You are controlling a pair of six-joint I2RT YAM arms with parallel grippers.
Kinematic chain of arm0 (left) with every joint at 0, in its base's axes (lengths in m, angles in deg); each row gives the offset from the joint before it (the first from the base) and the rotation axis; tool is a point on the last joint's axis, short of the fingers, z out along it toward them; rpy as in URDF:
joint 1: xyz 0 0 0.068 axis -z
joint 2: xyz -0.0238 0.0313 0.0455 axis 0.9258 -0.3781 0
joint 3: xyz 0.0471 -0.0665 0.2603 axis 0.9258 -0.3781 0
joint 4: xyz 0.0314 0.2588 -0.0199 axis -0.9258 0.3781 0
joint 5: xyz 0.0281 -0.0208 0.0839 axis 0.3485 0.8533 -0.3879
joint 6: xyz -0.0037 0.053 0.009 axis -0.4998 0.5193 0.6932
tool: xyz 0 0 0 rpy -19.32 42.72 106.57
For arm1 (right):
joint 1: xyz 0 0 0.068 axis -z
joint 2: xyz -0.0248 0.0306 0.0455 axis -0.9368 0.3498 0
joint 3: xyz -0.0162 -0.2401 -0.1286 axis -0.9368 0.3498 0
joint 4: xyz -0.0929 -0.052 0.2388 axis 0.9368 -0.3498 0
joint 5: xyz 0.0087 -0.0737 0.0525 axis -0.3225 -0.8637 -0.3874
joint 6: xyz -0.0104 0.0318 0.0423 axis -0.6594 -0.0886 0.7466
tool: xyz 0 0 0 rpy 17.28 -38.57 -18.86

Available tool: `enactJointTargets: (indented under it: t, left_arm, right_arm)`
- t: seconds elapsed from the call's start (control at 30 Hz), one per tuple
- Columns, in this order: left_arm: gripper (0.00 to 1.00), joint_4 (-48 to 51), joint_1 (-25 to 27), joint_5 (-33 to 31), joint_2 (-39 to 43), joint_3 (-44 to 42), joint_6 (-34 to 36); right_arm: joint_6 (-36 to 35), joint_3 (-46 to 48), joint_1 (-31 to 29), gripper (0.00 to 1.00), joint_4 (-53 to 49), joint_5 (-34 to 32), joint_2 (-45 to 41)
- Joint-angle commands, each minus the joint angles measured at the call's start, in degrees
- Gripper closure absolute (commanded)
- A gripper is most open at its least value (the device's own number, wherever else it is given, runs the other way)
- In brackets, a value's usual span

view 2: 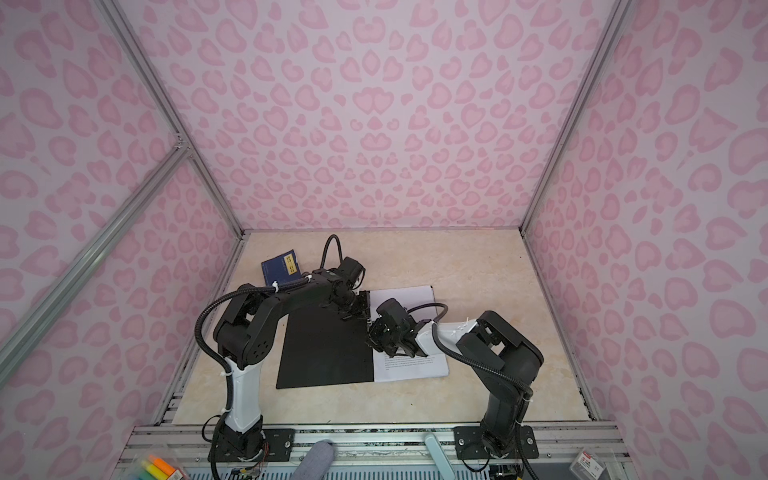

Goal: Put the files into the folder

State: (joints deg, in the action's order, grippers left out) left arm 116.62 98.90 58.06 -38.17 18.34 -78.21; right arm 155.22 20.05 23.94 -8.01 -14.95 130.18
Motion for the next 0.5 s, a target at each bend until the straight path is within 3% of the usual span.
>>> enactJointTargets:
  t: [0.0, 0.23, 0.47]
  left_arm:
    - [0.97, 3.68, -0.61, -7.57, -1.21, -1.21, -0.46]
    - [0.97, 3.41, -0.79, -7.91, -1.47, -1.83, -0.55]
    - [0.97, 3.34, -0.85, -8.08, -1.61, -2.02, -0.81]
  right_arm:
    - [1.90, 3.02, -0.65, 1.00, -12.92, -2.83, 0.35]
    - [1.26, 4.82, -0.82, 1.00, -15.68, -5.72, -1.39]
    - [0.12, 4.69, -0.91, 1.00, -14.60, -5.14, 2.32]
